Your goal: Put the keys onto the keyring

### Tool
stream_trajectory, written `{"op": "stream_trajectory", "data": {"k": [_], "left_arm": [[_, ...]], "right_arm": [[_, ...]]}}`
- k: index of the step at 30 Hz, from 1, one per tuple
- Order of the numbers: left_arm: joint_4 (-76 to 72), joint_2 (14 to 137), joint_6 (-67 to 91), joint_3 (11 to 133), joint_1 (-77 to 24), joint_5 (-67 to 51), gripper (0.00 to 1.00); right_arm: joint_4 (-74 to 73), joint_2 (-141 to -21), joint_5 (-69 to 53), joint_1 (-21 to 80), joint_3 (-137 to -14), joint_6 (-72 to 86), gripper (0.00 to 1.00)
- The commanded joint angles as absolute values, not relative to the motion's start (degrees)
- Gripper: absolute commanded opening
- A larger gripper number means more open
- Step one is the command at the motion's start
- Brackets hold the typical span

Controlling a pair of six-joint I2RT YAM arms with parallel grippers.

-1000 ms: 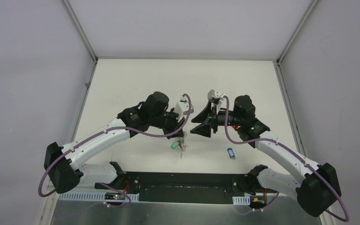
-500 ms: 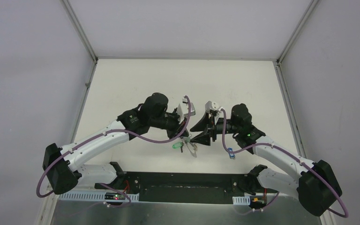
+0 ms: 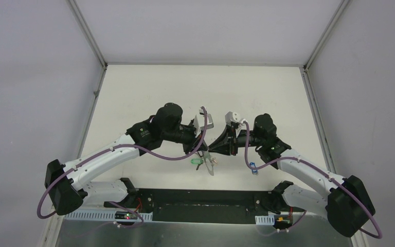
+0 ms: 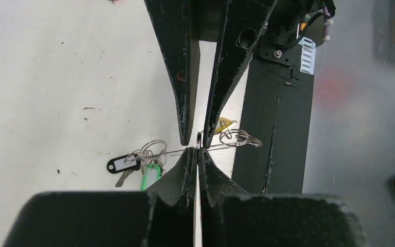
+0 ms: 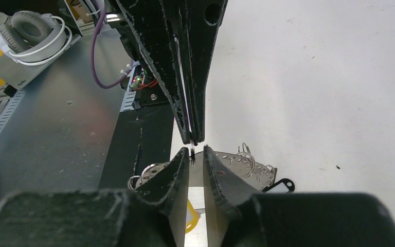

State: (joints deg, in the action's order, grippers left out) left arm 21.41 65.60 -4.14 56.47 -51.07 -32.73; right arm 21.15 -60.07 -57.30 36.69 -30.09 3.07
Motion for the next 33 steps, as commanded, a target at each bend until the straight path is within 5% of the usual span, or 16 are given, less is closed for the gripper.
{"op": "stream_trajectory", "data": {"k": [1,5,10,13,17,25,33], "left_arm": [[17.68,64.81,-5.64,57.13,-51.68,-34.47,0.00],[17.61,65.33,-5.24,57.36,-51.77,-34.43,0.00],[17.71,64.66,-4.99,57.45,-51.85,-32.22,0.02],[17.55,62.61,-3.91,57.56,-51.83,-28.99,0.21],[15.28,58.55,-2.02,56.62,-51.85,-25.66,0.33],[-3.61,47.20,4.13,43.52,-51.83,-23.97,0.40],[-27.96,45.24,7.92,30.90,-51.82,-34.85,0.41]], "right_arm": [[24.18,-60.35,-59.87,37.05,-30.62,1.91,0.16],[23.75,-60.91,-61.14,37.11,-31.53,2.69,0.00],[23.59,-60.79,-59.32,37.16,-32.17,4.42,0.00],[23.92,-58.75,-56.31,37.16,-31.57,6.31,0.00],[25.50,-54.47,-53.27,37.17,-29.79,8.37,0.00],[37.41,-47.93,-50.10,37.13,-23.29,14.26,0.00],[46.06,-46.21,-50.61,37.13,-20.90,17.58,0.00]]}}
